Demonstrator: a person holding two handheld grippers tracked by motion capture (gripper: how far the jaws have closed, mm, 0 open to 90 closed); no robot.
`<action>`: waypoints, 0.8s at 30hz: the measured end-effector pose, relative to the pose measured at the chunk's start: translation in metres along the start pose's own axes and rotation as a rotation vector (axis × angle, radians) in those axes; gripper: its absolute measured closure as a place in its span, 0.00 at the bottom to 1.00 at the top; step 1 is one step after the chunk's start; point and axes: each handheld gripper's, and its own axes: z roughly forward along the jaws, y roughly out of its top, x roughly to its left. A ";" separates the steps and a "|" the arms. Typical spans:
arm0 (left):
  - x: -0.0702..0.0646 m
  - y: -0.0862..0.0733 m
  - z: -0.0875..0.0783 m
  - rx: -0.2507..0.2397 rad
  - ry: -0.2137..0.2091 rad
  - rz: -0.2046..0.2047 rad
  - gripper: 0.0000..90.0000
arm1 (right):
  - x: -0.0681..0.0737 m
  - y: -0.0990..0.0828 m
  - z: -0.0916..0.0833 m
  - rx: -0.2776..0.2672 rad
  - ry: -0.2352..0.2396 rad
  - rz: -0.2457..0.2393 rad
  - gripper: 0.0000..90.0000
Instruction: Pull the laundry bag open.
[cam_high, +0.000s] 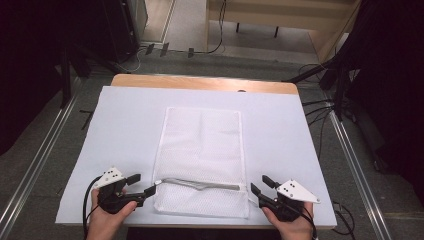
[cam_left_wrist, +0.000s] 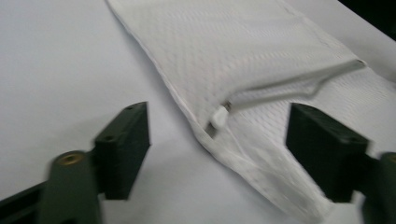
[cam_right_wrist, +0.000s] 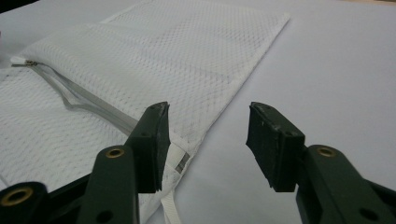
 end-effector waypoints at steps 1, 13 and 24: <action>0.000 0.000 -0.002 -0.016 0.014 0.022 0.13 | -0.001 0.000 0.000 0.001 0.007 0.002 0.47; 0.027 0.004 -0.016 -0.119 0.063 0.026 0.00 | -0.033 0.002 -0.016 -0.033 0.023 0.045 0.22; 0.038 0.003 -0.024 -0.151 0.084 0.017 0.00 | -0.063 -0.004 -0.036 -0.057 -0.055 0.071 0.22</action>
